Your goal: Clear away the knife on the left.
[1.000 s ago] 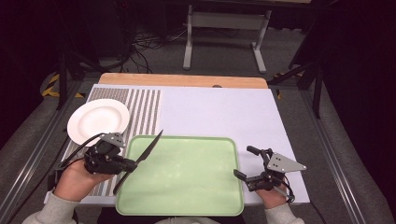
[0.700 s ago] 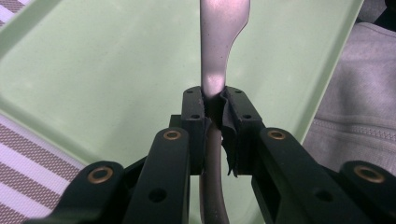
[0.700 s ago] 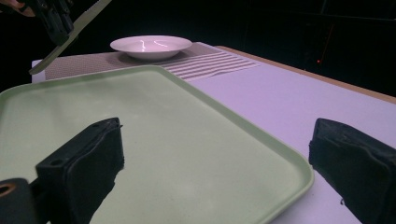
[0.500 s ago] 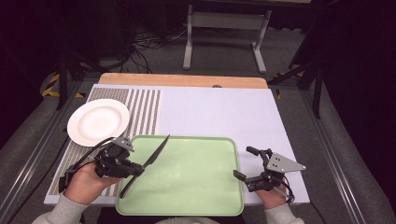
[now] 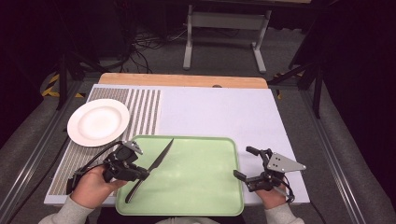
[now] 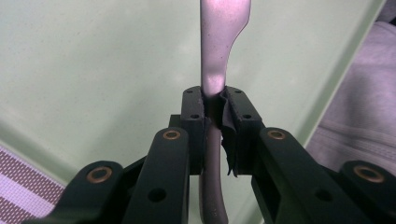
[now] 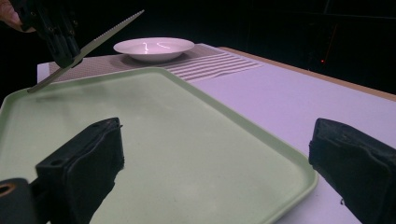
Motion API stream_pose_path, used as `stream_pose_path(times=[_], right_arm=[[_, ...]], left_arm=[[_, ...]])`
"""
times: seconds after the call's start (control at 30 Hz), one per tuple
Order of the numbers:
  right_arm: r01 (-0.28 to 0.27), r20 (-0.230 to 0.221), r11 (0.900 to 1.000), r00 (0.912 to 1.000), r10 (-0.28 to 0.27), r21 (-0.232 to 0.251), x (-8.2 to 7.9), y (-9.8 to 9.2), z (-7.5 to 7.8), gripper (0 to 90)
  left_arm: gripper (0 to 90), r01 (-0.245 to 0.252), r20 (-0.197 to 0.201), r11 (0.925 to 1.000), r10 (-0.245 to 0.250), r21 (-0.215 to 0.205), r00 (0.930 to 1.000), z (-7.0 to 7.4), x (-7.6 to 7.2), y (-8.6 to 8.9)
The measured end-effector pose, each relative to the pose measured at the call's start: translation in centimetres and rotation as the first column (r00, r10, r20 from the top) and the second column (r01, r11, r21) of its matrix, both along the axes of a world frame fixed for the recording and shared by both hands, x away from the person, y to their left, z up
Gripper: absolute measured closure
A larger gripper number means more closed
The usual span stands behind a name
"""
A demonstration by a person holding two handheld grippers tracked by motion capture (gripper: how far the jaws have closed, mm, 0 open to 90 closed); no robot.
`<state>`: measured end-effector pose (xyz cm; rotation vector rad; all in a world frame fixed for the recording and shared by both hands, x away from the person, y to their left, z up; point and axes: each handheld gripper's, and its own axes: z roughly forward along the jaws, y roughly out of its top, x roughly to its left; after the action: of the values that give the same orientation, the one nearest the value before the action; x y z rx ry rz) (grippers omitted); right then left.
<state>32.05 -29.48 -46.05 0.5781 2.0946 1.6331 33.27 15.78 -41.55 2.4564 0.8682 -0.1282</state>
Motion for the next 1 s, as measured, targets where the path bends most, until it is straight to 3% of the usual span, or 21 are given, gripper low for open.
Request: stream_pose_path(times=[0.3, 1.0], right_arm=[[-0.002, -0.003, 1.0, 1.0, 0.002, 0.002, 0.1, 0.0, -0.1, 3.8], [0.001, -0.002, 1.0, 1.0, -0.001, -0.004, 0.1, 0.0, -0.1, 3.8]], left_arm=[[80.0, -0.024, -0.012, 0.9977, 0.025, 0.064, 0.9996, -1.2, 0.5, -0.5], [79.9, -0.047, -0.074, 0.9959, 0.053, 0.077, 0.9959, -2.9, 1.3, -1.0]])
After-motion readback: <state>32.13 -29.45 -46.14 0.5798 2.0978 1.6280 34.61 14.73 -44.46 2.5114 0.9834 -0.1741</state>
